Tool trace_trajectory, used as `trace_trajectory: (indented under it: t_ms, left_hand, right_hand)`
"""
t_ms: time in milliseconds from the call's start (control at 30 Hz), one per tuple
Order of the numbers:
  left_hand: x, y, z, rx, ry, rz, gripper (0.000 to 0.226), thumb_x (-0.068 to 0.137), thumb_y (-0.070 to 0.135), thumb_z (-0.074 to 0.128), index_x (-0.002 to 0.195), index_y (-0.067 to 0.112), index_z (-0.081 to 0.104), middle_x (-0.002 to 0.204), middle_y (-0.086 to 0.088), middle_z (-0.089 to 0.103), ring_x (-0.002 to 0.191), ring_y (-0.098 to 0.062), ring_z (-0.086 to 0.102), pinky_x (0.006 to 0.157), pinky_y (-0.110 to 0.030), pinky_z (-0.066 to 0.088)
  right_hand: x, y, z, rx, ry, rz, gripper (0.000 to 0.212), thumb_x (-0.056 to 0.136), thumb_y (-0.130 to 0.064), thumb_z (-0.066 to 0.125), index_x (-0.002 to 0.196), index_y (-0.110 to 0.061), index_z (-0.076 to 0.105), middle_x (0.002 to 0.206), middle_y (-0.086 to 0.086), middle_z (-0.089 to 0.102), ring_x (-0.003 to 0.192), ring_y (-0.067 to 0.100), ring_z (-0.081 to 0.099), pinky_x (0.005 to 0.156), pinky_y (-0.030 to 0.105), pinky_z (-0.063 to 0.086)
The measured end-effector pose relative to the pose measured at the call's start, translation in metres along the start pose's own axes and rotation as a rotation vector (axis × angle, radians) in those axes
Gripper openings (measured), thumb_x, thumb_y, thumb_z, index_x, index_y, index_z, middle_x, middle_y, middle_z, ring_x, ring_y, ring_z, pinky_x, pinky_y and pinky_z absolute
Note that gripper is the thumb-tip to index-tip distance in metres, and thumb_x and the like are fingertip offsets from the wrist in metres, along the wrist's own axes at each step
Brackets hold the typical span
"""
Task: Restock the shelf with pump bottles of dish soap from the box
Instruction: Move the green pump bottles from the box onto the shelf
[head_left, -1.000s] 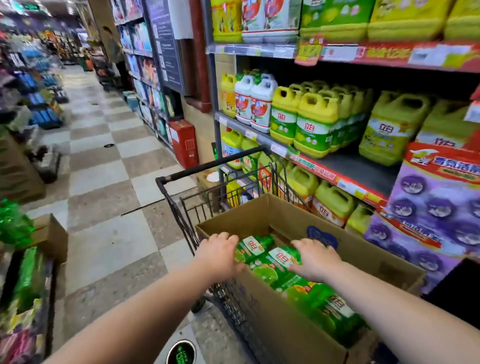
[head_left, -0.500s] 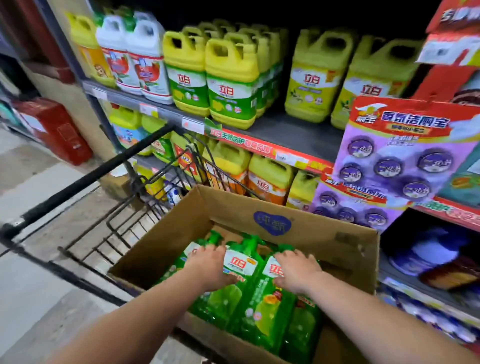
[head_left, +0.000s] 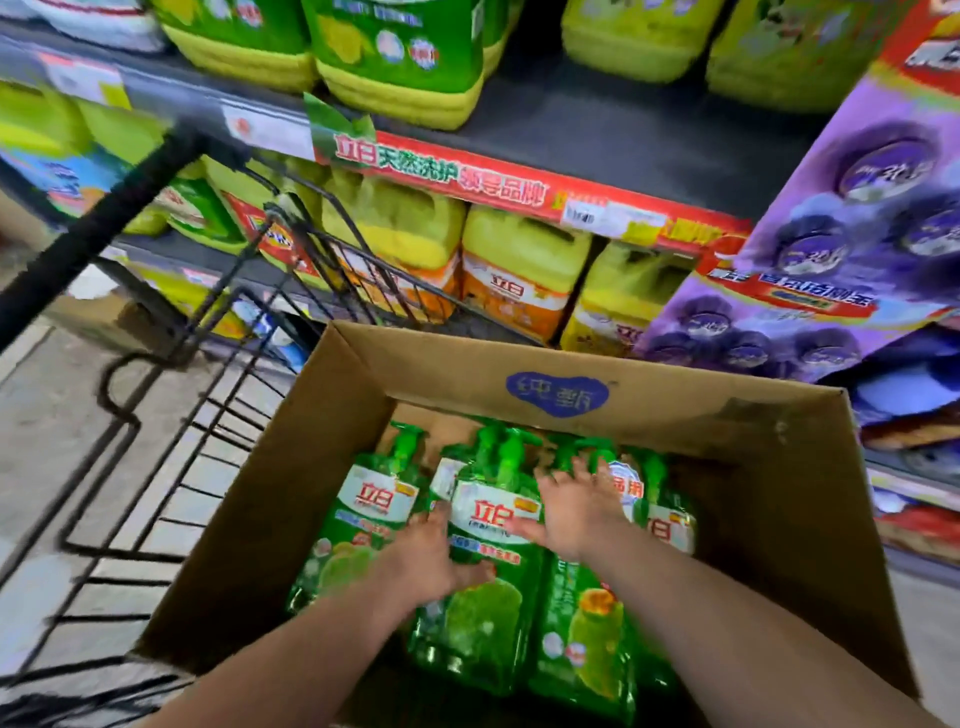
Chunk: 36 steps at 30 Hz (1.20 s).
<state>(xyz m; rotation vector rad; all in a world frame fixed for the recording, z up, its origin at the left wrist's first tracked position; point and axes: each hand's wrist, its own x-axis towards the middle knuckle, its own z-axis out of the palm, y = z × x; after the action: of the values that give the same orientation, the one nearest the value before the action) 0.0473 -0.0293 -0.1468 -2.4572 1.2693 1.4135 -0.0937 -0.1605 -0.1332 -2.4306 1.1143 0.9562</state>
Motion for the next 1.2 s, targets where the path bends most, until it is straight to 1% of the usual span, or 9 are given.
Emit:
trace_trajectory:
  t_ms: [167,300,433,533,700,800,900,1100,1200]
  left_hand:
    - [0.013,-0.012,0.013,-0.281,-0.137,-0.095,0.084,0.065,0.061,0.072,0.133,0.023,0.040,0.134,-0.001,0.052,0.118,-0.018,0.052,0.094,-0.021,0.036]
    - [0.014,-0.020,0.017,-0.413,-0.181,-0.111,0.092,0.067,0.060,0.072,0.139,0.017,0.035,0.139,-0.003,0.050,0.121,-0.017,0.048,0.085,-0.019,0.029]
    - [0.013,-0.019,0.016,-0.516,-0.244,-0.065,0.058,0.071,0.044,0.077,0.118,0.026,0.049,0.128,0.000,0.059,0.096,-0.006,0.048,0.086,-0.019,0.036]
    - [0.012,-0.021,0.011,-0.587,-0.286,-0.089,0.068,0.070,0.038,0.079,0.125,0.019,0.045,0.127,0.002,0.056,0.102,-0.009,0.047,0.092,-0.023,0.035]
    - [0.004,-0.032,0.011,-0.686,-0.308,-0.089,0.072,0.067,0.021,0.083,0.128,0.016,0.046,0.105,0.009,0.064,0.099,-0.009,0.058,0.097,-0.027,0.043]
    - [0.002,-0.037,0.013,-0.731,-0.280,-0.127,0.081,0.065,0.021,0.084,0.132,0.013,0.040,0.119,0.001,0.063,0.112,-0.016,0.057,0.104,-0.035,0.042]
    - [0.002,-0.036,0.014,-0.741,-0.267,-0.153,0.084,0.064,0.027,0.084,0.133,0.013,0.039,0.127,-0.003,0.060,0.119,-0.020,0.053,0.108,-0.038,0.037]
    - [0.002,-0.036,0.014,-0.790,-0.287,-0.159,0.077,0.066,0.018,0.083,0.131,0.010,0.040,0.126,-0.005,0.060,0.116,-0.019,0.053,0.107,-0.036,0.036]
    - [-0.001,-0.037,0.009,-0.847,-0.276,-0.165,0.074,0.069,0.018,0.081,0.130,0.010,0.038,0.127,-0.005,0.058,0.107,-0.014,0.051,0.097,-0.029,0.034]
  right_hand:
    - [0.020,-0.006,-0.001,0.021,-0.053,0.079,0.111,0.067,-0.091,0.017,0.150,-0.018,0.020,0.153,0.012,0.033,0.144,0.038,0.018,0.115,0.054,0.000]
    - [0.031,-0.014,-0.006,0.054,-0.115,0.142,0.117,0.059,-0.096,0.012,0.143,-0.019,0.037,0.150,0.008,0.039,0.140,0.035,0.027,0.113,0.058,0.004]
    - [0.034,-0.015,-0.006,0.043,-0.114,0.117,0.112,0.061,-0.094,0.024,0.138,-0.016,0.044,0.150,0.009,0.039,0.142,0.032,0.026,0.112,0.062,-0.001]
    - [0.028,-0.021,-0.004,0.110,-0.028,0.067,0.099,0.070,-0.086,0.034,0.134,-0.011,0.046,0.145,0.012,0.044,0.139,0.029,0.032,0.115,0.054,-0.002]
    - [0.015,-0.045,0.002,0.471,0.087,0.034,0.088,0.075,-0.067,0.059,0.138,-0.011,0.037,0.142,0.014,0.044,0.130,0.030,0.043,0.108,0.037,0.031]
    - [0.017,-0.051,0.003,0.946,0.023,0.116,0.077,0.072,-0.044,0.077,0.136,-0.022,0.040,0.140,0.010,0.040,0.126,0.028,0.046,0.099,0.028,0.038]
    - [0.020,-0.048,0.009,1.269,-0.056,0.201,0.065,0.070,-0.027,0.082,0.123,-0.030,0.045,0.133,0.009,0.050,0.114,0.027,0.056,0.099,0.039,0.046]
    - [0.018,-0.050,0.016,1.415,-0.056,0.319,0.101,0.064,-0.021,0.087,0.144,-0.016,0.026,0.138,0.008,0.044,0.112,0.023,0.054,0.081,0.019,0.040]
    - [0.013,-0.054,0.013,1.466,-0.020,0.287,0.099,0.062,-0.020,0.087,0.142,-0.013,0.030,0.109,-0.001,0.054,0.078,0.007,0.059,0.053,0.006,0.044]
